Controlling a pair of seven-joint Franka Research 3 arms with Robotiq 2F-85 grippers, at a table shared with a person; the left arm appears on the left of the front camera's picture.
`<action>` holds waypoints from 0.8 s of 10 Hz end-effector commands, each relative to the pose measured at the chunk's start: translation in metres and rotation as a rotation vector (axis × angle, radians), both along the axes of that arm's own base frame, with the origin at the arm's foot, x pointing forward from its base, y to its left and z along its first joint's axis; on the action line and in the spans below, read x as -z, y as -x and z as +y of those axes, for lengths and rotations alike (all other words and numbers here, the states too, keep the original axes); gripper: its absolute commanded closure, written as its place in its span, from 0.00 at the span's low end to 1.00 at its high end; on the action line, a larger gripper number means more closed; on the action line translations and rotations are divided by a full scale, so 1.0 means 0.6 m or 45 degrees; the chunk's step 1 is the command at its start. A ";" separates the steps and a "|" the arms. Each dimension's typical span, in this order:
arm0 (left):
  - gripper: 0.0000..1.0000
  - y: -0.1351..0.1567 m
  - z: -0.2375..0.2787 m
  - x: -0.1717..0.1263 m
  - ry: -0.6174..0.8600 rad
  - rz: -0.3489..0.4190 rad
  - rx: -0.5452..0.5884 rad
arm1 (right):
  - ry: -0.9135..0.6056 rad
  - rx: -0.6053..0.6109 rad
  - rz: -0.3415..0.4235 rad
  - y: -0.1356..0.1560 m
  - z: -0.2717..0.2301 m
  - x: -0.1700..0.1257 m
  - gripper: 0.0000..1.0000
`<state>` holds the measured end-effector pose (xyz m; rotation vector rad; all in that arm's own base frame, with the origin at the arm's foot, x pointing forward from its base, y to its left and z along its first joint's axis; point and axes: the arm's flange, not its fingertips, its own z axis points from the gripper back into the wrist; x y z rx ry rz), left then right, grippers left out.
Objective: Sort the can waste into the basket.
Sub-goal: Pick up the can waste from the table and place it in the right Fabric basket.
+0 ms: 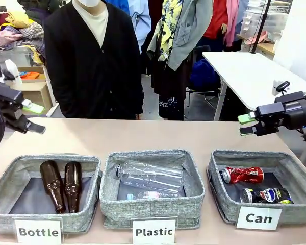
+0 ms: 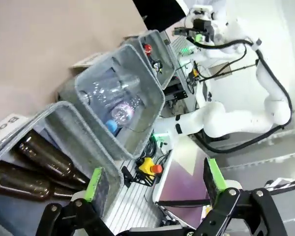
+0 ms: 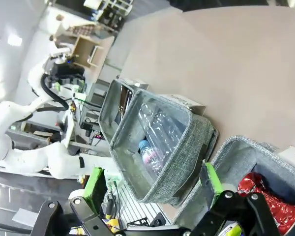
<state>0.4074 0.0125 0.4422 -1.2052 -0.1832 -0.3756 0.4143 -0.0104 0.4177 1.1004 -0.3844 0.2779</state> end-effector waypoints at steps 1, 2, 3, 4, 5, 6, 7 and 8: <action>0.00 -0.038 0.026 0.001 0.081 0.113 -0.068 | -0.056 0.082 0.028 -0.016 -0.006 -0.019 0.00; 0.00 -0.051 0.033 0.006 0.115 0.145 -0.137 | -0.071 0.107 0.073 -0.023 -0.010 -0.021 0.00; 0.00 -0.061 0.039 0.011 0.119 0.136 -0.193 | -0.011 0.022 0.009 -0.004 -0.006 -0.005 0.00; 0.00 -0.035 0.031 0.030 0.045 0.104 -0.076 | -0.011 0.022 0.009 -0.004 -0.006 -0.005 0.00; 0.00 -0.035 0.031 0.030 0.045 0.104 -0.076 | -0.011 0.022 0.009 -0.004 -0.006 -0.005 0.00; 0.00 -0.035 0.031 0.030 0.045 0.104 -0.076 | -0.011 0.022 0.009 -0.004 -0.006 -0.005 0.00; 0.00 -0.035 0.031 0.030 0.045 0.104 -0.076 | -0.011 0.022 0.009 -0.004 -0.006 -0.005 0.00; 0.00 -0.035 0.031 0.030 0.045 0.104 -0.076 | -0.011 0.022 0.009 -0.004 -0.006 -0.005 0.00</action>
